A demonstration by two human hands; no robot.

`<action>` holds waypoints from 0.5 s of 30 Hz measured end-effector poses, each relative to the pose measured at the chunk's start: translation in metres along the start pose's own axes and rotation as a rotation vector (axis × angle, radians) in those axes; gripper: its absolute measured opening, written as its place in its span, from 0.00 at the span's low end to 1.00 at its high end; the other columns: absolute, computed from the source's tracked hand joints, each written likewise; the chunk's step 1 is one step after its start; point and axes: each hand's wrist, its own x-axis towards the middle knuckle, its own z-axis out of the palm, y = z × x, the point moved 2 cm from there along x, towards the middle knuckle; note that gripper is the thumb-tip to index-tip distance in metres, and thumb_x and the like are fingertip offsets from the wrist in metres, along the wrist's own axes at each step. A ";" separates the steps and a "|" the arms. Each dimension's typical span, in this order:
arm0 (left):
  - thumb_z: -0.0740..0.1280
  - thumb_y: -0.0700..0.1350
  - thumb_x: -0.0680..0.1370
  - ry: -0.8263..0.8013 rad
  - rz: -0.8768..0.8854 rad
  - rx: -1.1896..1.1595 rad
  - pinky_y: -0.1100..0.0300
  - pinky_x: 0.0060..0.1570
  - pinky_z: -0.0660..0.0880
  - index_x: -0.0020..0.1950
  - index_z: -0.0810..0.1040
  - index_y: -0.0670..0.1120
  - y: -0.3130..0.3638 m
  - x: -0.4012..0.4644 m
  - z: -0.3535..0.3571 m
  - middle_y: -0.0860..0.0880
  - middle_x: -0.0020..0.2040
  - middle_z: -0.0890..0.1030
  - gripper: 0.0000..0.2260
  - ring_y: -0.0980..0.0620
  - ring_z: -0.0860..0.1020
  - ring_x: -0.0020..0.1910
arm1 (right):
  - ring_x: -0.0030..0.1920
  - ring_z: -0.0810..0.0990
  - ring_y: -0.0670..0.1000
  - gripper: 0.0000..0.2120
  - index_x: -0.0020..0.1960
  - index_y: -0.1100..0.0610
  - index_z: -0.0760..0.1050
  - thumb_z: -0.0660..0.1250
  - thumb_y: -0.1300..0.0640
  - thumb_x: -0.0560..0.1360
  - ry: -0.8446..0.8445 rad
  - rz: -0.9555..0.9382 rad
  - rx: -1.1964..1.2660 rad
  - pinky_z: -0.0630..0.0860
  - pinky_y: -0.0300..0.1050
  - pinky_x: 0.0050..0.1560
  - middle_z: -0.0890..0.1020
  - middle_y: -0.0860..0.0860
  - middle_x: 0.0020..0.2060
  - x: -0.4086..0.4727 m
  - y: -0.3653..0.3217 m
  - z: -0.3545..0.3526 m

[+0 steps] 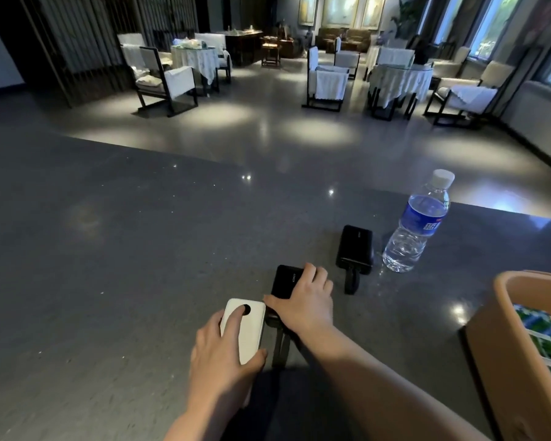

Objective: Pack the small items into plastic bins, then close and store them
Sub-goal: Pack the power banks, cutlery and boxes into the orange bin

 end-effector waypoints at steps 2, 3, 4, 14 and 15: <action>0.67 0.59 0.69 0.000 -0.005 0.011 0.55 0.61 0.62 0.71 0.58 0.62 0.000 0.002 0.000 0.54 0.70 0.61 0.33 0.50 0.60 0.66 | 0.65 0.63 0.58 0.44 0.71 0.57 0.56 0.72 0.40 0.65 -0.019 -0.005 0.015 0.68 0.51 0.62 0.64 0.56 0.66 -0.001 0.006 -0.004; 0.68 0.58 0.68 0.002 -0.003 0.019 0.55 0.61 0.63 0.71 0.59 0.61 0.000 0.003 0.001 0.53 0.69 0.62 0.33 0.49 0.61 0.65 | 0.64 0.64 0.58 0.42 0.70 0.56 0.57 0.72 0.40 0.65 -0.024 -0.018 -0.014 0.69 0.50 0.61 0.66 0.55 0.64 -0.003 0.010 -0.006; 0.68 0.57 0.68 0.006 0.002 0.029 0.55 0.60 0.64 0.71 0.60 0.60 0.000 0.004 0.002 0.52 0.68 0.63 0.34 0.49 0.62 0.64 | 0.63 0.65 0.57 0.41 0.70 0.56 0.58 0.71 0.40 0.65 -0.028 -0.036 -0.050 0.69 0.50 0.61 0.68 0.55 0.63 -0.006 0.013 -0.009; 0.75 0.52 0.62 -0.008 -0.024 0.008 0.51 0.50 0.68 0.66 0.67 0.51 0.005 0.018 0.000 0.45 0.53 0.70 0.35 0.46 0.63 0.52 | 0.62 0.69 0.57 0.38 0.64 0.56 0.67 0.76 0.41 0.61 -0.066 0.003 -0.069 0.73 0.50 0.58 0.75 0.55 0.59 -0.018 0.039 -0.030; 0.75 0.51 0.60 -0.007 -0.002 -0.011 0.53 0.48 0.67 0.64 0.69 0.52 0.007 0.018 -0.001 0.48 0.50 0.69 0.34 0.48 0.62 0.50 | 0.61 0.70 0.56 0.37 0.63 0.55 0.68 0.75 0.40 0.60 -0.044 0.023 -0.028 0.73 0.49 0.57 0.76 0.53 0.58 -0.025 0.046 -0.035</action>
